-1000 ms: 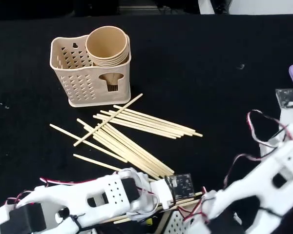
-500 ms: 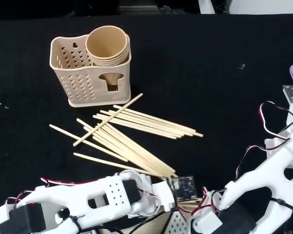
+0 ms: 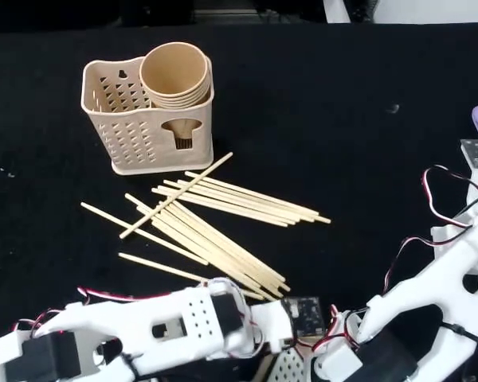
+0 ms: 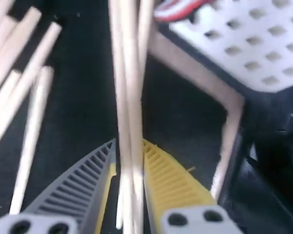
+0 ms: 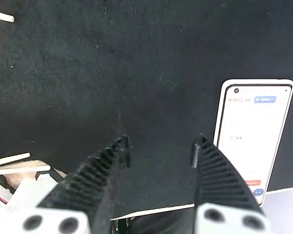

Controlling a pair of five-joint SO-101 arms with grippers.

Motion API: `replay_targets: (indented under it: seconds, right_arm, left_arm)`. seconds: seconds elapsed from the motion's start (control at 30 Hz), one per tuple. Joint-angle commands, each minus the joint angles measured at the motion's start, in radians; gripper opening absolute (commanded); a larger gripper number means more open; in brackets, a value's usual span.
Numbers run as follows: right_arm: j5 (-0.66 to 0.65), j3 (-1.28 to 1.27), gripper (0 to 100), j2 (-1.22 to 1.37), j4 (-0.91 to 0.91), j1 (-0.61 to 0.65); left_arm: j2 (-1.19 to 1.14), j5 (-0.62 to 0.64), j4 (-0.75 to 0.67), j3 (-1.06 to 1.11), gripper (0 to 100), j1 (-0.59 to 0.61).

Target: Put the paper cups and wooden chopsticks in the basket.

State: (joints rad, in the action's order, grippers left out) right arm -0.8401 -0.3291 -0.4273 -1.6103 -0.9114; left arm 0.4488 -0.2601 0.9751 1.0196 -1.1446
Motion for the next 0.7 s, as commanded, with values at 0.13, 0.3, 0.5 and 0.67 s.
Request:
replay_targets:
  seconds: [0.13, 0.3, 0.5, 0.67]
  right_arm:
    - [-0.011, 0.050, 21.5, -0.025, -0.006, -0.017]
    - [-0.011, 0.050, 21.5, -0.025, -0.006, -0.012]
    - [-0.011, 0.050, 21.5, -0.025, -0.006, -0.012]
    - [-0.011, 0.050, 21.5, -0.025, -0.008, -0.012]
  left_arm:
    - [0.008, -0.002, -0.094, 0.024, 8, 0.033]
    - [-0.003, 0.000, -0.133, 0.053, 8, 0.033]
    - [-0.005, 0.000, -0.133, 0.056, 10, 0.036]
    - [-0.005, 0.002, -0.126, 0.058, 20, 0.039]
